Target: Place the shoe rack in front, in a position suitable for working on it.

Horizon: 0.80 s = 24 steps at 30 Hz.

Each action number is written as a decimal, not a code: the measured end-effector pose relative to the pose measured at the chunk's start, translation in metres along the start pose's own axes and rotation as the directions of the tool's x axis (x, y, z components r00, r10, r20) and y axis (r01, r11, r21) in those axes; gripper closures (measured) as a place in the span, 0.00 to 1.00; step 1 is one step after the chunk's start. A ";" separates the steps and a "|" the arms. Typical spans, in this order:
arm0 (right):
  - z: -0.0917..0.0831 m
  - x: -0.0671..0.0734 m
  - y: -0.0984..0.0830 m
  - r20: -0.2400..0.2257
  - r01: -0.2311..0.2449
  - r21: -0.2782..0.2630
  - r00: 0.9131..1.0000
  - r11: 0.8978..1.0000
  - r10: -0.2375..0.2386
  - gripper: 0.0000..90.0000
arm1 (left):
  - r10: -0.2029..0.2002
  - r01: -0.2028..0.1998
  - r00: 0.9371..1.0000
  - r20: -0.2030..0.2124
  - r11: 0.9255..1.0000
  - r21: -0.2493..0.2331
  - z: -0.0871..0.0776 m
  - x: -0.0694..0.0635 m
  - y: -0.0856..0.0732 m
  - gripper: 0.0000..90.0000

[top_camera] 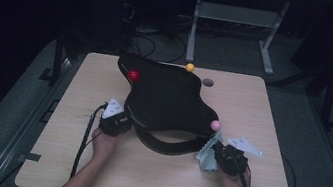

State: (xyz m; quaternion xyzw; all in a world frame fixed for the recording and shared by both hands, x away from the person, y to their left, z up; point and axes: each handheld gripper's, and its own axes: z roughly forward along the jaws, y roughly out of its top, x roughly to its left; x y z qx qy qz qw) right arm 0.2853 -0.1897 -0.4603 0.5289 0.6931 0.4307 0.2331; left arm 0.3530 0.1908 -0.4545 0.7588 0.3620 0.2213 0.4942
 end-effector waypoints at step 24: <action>-0.015 -0.013 -0.008 -0.001 -0.004 0.003 1.000 1.000 0.004 0.94 | 0.065 -0.064 0.997 0.040 0.998 -0.028 -0.016 -0.002 0.016 0.83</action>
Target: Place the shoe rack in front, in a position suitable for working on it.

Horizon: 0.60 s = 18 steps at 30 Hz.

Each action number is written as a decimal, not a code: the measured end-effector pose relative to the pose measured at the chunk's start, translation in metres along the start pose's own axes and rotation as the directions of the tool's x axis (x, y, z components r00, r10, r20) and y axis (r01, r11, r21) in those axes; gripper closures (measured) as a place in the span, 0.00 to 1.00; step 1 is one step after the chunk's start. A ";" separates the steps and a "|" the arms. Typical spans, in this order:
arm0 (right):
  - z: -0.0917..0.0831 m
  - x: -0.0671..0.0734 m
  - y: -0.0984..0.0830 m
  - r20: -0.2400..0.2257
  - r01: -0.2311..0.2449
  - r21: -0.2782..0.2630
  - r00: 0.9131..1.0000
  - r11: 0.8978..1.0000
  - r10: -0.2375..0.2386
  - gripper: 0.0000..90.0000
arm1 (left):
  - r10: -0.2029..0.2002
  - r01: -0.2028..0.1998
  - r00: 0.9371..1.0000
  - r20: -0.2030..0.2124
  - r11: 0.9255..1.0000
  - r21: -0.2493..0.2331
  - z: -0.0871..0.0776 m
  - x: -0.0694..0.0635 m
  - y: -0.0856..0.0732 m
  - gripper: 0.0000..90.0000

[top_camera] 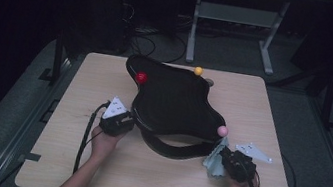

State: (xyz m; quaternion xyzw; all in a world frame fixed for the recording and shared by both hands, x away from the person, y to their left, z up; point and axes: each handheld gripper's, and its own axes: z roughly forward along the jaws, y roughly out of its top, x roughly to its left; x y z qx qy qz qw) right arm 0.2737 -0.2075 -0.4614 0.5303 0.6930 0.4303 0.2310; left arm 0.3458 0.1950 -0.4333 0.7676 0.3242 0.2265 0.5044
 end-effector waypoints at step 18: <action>0.025 0.028 0.010 -0.073 0.008 0.008 0.997 1.000 -0.008 0.94 | -0.035 0.036 0.998 -0.057 0.999 0.009 -0.016 0.026 -0.003 0.82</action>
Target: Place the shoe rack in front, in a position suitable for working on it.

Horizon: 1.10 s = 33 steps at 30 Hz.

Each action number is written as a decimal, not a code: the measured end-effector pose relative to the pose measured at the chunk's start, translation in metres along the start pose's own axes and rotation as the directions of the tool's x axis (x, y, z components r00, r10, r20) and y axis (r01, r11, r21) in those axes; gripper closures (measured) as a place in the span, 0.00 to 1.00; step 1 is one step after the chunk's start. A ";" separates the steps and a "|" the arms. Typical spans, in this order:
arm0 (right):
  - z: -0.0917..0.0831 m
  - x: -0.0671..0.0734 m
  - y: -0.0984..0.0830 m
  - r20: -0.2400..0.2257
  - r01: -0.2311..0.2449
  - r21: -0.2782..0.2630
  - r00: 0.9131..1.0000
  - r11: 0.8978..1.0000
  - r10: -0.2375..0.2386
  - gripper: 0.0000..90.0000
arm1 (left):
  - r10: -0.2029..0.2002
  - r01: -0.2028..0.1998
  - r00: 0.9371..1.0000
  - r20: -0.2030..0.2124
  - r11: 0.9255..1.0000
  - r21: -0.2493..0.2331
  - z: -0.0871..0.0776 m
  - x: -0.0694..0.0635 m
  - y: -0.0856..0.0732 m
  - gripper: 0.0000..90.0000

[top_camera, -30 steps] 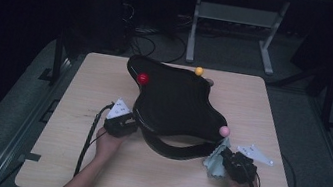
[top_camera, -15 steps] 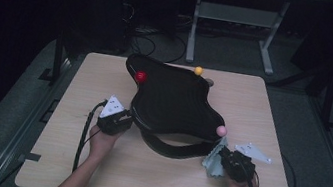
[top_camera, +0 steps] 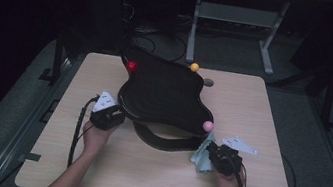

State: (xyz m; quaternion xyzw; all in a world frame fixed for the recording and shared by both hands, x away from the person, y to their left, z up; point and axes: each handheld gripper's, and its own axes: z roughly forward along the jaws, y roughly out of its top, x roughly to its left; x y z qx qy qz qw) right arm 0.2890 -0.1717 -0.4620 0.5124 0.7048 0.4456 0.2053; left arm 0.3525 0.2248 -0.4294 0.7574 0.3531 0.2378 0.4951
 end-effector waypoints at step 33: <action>0.103 0.120 0.039 -0.238 0.099 0.031 0.967 0.995 -0.089 0.94 | 0.019 -0.019 0.998 0.057 1.000 0.001 -0.057 -0.026 -0.019 0.74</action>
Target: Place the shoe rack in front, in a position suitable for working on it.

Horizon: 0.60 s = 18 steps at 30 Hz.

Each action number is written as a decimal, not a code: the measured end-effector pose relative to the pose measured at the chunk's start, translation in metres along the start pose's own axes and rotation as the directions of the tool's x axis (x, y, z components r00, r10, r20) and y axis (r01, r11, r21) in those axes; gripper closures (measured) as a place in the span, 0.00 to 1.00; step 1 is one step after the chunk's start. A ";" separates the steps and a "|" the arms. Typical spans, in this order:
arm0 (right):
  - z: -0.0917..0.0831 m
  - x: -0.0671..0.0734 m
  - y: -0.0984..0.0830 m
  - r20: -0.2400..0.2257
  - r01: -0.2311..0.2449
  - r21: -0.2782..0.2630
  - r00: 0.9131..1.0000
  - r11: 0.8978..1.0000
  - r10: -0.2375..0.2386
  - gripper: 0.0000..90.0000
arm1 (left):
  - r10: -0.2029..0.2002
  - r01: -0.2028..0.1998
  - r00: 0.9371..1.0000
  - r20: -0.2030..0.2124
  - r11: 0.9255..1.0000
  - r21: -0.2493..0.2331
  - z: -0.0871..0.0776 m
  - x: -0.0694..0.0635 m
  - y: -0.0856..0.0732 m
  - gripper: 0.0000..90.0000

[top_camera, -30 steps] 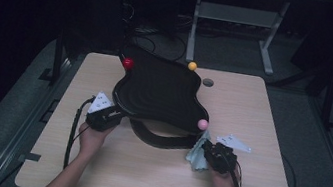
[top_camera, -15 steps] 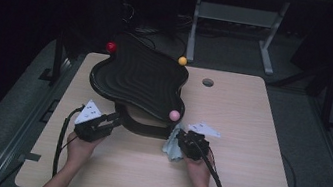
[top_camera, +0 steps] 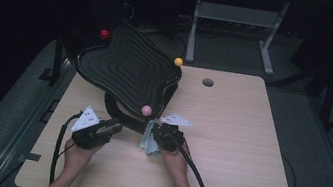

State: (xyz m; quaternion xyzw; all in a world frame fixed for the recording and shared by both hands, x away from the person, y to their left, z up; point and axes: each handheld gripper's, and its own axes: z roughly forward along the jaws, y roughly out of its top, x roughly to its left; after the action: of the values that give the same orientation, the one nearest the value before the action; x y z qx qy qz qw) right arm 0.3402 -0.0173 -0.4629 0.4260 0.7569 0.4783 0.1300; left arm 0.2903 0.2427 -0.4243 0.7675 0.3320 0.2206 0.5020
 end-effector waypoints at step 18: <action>-0.078 -0.049 -0.021 0.144 -0.051 -0.035 0.988 0.998 0.055 0.93 | 0.046 -0.044 0.998 0.034 0.996 -0.073 0.001 -0.030 0.034 0.67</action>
State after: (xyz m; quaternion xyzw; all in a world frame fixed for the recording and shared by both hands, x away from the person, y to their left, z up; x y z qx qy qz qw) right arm 0.3114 -0.1068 -0.4513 0.4775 0.7264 0.4610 0.1783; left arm 0.2808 0.2106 -0.3935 0.7600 0.2972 0.2300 0.5303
